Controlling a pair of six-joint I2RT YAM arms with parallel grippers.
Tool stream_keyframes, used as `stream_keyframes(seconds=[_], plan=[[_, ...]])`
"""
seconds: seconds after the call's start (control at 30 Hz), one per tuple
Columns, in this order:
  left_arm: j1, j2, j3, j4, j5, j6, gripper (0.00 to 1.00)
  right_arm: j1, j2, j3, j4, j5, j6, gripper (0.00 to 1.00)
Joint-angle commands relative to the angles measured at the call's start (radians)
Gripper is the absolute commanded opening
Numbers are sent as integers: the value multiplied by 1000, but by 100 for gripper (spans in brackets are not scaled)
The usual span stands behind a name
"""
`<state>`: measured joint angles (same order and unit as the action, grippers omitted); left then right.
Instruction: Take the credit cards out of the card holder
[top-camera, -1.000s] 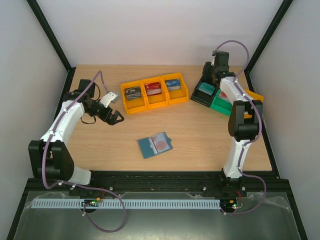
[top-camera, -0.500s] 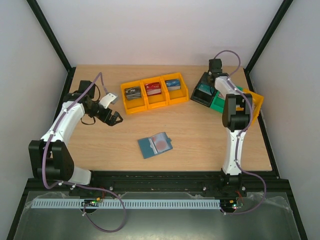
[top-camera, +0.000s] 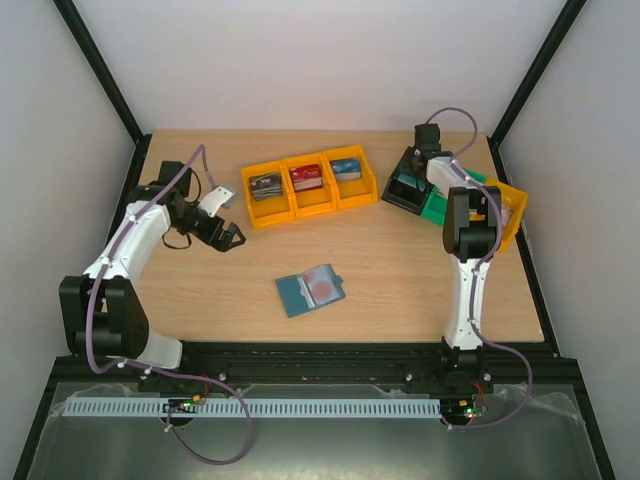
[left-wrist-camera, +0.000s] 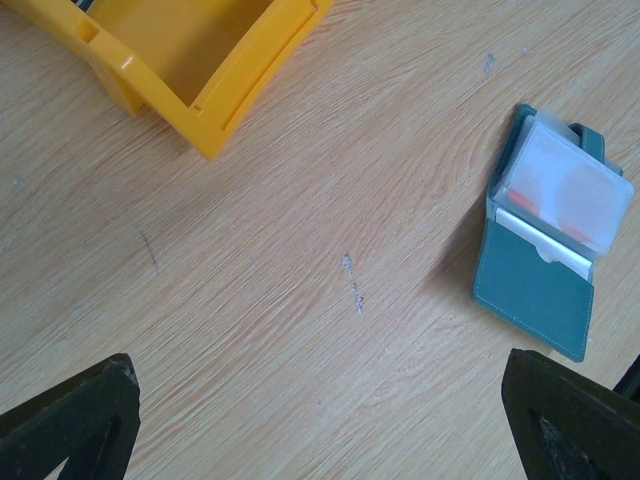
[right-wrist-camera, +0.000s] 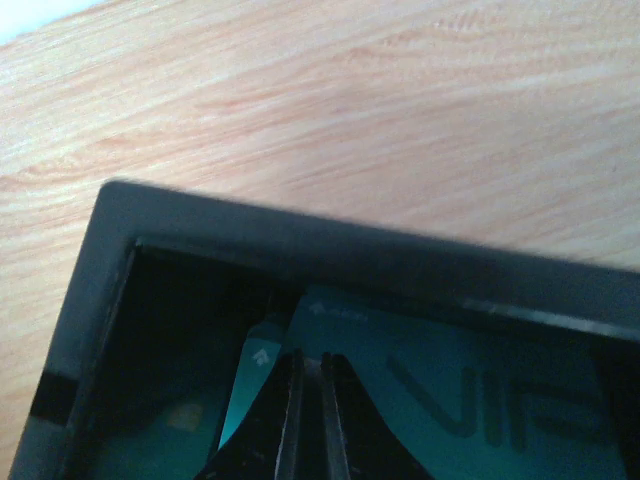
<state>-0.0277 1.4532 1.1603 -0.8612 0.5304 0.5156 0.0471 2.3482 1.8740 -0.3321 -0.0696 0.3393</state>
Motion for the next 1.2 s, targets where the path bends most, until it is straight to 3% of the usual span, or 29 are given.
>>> stream_keyframes(seconds=[0.0,0.37,0.67,0.9,1.07,1.17], plan=[[6,10,7,-9,4,4,99,-3,-57,-128,42,-1,56,6],[8,3,10,-13,10,7,100,2,-103,-196,67,33,96,5],[9,-20,7,-14,17,10,99,39,-272,-91,-9,51,39,8],[8,-97,-33,34,-15,-33,99,209,-539,-344,71,14,51,12],[8,-158,-37,50,52,-45,99,342,-663,-438,56,-8,70,14],[0,-176,-24,32,126,-69,99,420,-727,-514,63,-97,101,16]])
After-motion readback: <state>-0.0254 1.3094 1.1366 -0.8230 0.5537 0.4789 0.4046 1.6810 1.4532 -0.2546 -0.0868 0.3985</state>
